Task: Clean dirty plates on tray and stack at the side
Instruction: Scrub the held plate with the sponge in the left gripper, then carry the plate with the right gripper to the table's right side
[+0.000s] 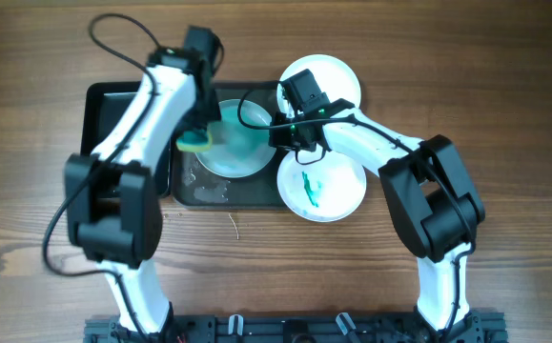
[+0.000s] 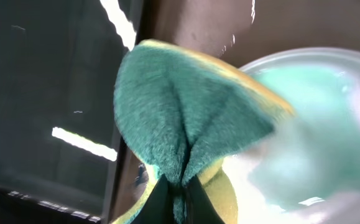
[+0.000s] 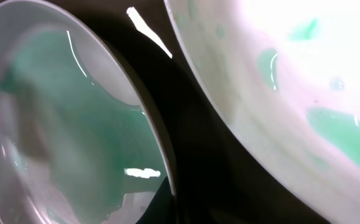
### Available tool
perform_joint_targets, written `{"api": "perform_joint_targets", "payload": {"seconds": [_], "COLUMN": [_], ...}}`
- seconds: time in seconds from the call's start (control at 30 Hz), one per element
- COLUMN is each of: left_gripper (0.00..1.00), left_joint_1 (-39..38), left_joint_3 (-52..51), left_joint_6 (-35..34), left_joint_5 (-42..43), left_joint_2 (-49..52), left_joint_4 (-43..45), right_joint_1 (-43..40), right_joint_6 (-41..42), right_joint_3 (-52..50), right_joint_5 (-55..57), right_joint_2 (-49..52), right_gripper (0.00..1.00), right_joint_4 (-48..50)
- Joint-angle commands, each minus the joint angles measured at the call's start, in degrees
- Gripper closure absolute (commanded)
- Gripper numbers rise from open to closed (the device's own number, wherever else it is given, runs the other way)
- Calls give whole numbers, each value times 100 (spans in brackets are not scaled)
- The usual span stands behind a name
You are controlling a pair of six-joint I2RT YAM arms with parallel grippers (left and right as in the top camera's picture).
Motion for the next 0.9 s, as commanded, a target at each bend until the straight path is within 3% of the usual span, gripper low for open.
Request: {"api": "perform_joint_targets", "payload": {"seconds": [0.0,0.1,0.4,0.67,0.87], "left_gripper": [96,96,96,96,96], "left_joint_1": [334,638,1231,1252,1248], "left_joint_3": [291,291,289,289,289], "left_joint_6": [310,509,507,505,503], "left_joint_5": [763,1239,1276,1274,1276], "left_joint_2": [-581,-643,-640,-640,-640], "left_joint_4": [-203,-396,-538,-474,-448], "right_joint_1": [4,98,879,1919,2448], "right_joint_6": [-157,-332,-713,-1255,-1744], "right_joint_3": [20,46,46,46,46], "right_joint_5": [411,898,3038,5923,7342], "right_joint_2": [-247,-765,-1928,-2063,-2063], "right_gripper": [96,96,96,96,96], "right_joint_4": [-339,-595,-1045,-1161,-1078]}}
